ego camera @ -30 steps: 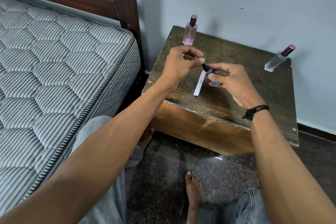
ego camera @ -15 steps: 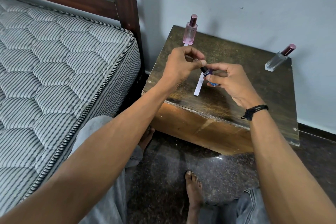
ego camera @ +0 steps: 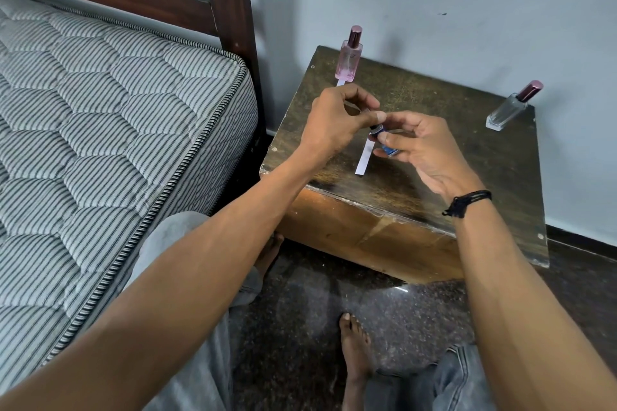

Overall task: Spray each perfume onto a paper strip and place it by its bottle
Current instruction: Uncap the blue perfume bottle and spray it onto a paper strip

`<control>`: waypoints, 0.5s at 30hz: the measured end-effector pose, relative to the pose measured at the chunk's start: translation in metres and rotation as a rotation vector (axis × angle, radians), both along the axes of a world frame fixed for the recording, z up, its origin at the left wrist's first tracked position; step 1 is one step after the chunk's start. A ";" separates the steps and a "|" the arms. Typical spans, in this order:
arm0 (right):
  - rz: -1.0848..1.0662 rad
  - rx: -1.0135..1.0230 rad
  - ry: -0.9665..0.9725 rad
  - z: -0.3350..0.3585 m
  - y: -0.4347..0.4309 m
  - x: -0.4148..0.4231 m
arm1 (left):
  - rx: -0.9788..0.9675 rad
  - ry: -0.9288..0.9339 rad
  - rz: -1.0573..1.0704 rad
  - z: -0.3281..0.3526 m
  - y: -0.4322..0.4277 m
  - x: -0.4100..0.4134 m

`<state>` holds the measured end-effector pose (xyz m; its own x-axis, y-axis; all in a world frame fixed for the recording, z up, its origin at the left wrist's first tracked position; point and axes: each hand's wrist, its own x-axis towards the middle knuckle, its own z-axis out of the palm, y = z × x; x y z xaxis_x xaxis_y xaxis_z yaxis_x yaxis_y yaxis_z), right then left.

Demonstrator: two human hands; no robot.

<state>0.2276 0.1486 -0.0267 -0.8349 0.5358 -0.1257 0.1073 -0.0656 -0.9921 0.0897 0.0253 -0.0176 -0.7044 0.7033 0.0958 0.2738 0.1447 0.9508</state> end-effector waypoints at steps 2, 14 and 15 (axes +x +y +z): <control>-0.021 -0.051 0.033 0.000 -0.001 -0.001 | 0.032 0.015 -0.001 0.002 0.000 0.000; -0.089 -0.233 0.152 0.000 -0.007 -0.006 | 0.228 -0.057 -0.112 0.008 0.000 0.003; -0.083 -0.242 0.154 0.000 -0.007 -0.006 | 0.229 -0.056 -0.117 0.008 -0.001 0.003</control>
<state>0.2220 0.1418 -0.0266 -0.8085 0.5732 -0.1332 -0.0590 -0.3041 -0.9508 0.0931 0.0248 -0.0099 -0.6283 0.7448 0.2248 0.2218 -0.1054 0.9694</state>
